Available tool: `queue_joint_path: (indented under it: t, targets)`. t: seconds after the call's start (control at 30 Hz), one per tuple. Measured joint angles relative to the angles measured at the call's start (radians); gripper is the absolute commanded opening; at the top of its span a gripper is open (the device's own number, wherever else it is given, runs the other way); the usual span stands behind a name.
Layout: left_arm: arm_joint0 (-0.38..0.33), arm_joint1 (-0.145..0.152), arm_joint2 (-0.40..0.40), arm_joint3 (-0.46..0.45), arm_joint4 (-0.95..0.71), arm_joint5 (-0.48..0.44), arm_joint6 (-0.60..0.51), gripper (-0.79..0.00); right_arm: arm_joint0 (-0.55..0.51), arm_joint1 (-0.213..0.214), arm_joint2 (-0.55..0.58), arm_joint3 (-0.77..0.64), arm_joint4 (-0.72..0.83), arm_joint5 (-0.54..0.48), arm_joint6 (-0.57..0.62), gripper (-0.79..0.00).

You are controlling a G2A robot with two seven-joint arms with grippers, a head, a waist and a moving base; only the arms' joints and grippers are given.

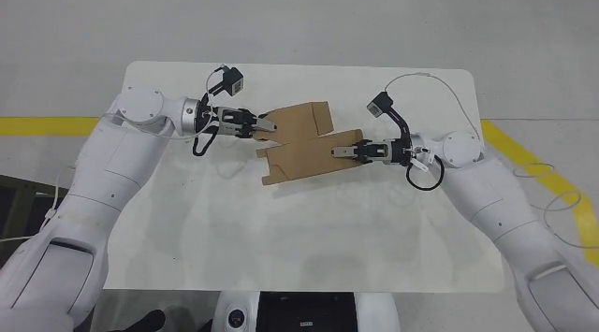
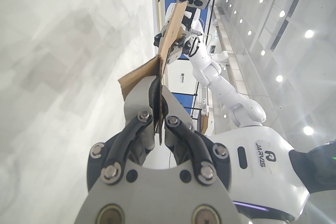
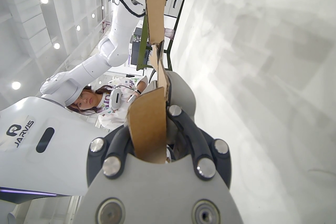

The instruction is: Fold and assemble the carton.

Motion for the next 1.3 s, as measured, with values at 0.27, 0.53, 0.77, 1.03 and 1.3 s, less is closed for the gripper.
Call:
queue_joint_path:
  t: [0.27, 0.53, 0.77, 1.03, 1.3]
  targets:
    - [-0.001, 0.000, -0.017, -0.007, 0.001, -0.011, -0.004, -0.785, -0.002, 0.016, 0.050, 0.050, -0.036, -0.031, -0.031, 0.000]
    - [0.012, 0.003, -0.030, -0.039, 0.010, -0.054, -0.037, -0.785, -0.028, 0.059, 0.157, 0.000, -0.060, -0.077, -0.077, 0.000]
    - [0.032, 0.007, -0.038, -0.089, 0.007, -0.086, -0.080, -0.785, -0.078, 0.053, 0.130, -0.170, 0.080, -0.045, -0.045, 0.000]
    - [0.053, 0.012, -0.057, -0.132, -0.012, -0.090, -0.112, -0.785, -0.060, 0.024, 0.059, -0.182, 0.112, -0.047, -0.047, 0.000]
    - [0.070, 0.017, -0.075, -0.162, -0.041, -0.073, -0.132, -0.785, -0.044, 0.004, 0.023, -0.165, 0.145, -0.027, -0.027, -0.006]
